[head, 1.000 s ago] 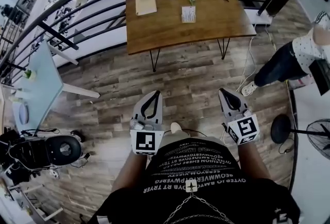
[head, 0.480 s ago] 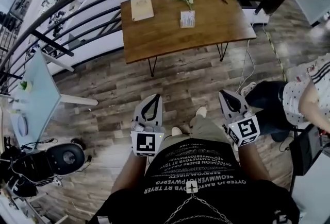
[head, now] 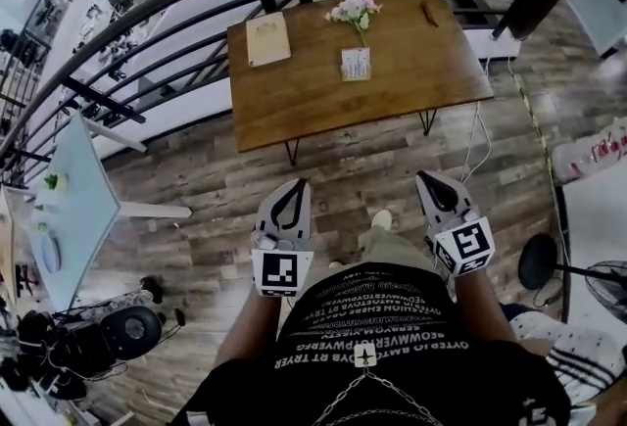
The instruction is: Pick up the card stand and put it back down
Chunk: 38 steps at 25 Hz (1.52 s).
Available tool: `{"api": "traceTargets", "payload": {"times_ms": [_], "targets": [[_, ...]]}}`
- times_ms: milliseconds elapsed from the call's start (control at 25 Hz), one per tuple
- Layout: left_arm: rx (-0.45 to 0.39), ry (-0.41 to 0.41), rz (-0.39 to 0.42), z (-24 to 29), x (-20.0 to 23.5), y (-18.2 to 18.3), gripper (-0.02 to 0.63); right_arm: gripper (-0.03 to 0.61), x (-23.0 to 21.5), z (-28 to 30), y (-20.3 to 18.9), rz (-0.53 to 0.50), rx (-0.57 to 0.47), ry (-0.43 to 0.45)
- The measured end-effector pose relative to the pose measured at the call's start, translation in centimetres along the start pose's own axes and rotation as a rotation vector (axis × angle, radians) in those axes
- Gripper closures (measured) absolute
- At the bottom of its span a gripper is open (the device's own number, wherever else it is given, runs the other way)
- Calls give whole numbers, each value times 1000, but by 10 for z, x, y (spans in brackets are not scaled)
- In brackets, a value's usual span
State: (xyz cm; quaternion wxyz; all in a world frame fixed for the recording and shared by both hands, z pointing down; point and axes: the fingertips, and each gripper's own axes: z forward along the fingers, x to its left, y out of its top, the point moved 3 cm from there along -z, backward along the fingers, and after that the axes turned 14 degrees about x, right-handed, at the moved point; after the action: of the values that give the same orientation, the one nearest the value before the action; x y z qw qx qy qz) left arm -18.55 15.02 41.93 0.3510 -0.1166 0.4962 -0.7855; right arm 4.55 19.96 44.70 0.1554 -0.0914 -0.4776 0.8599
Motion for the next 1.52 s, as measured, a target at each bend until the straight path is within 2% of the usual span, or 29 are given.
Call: {"api": "traceTargets", "payload": {"times_ms": [440, 680, 840, 1200, 1520], "targets": [[45, -4, 4, 81, -8, 45, 594, 565, -83, 34, 11, 34, 23, 38], [43, -15, 18, 122, -24, 82, 594, 565, -132, 43, 14, 55, 28, 48], [45, 7, 19, 136, -27, 97, 594, 565, -152, 52, 16, 52, 36, 79], [64, 74, 3, 140, -17, 100, 594, 565, -158, 74, 25, 32, 38, 149], [73, 88, -17, 147, -4, 102, 594, 565, -158, 91, 41, 0, 38, 171]]}}
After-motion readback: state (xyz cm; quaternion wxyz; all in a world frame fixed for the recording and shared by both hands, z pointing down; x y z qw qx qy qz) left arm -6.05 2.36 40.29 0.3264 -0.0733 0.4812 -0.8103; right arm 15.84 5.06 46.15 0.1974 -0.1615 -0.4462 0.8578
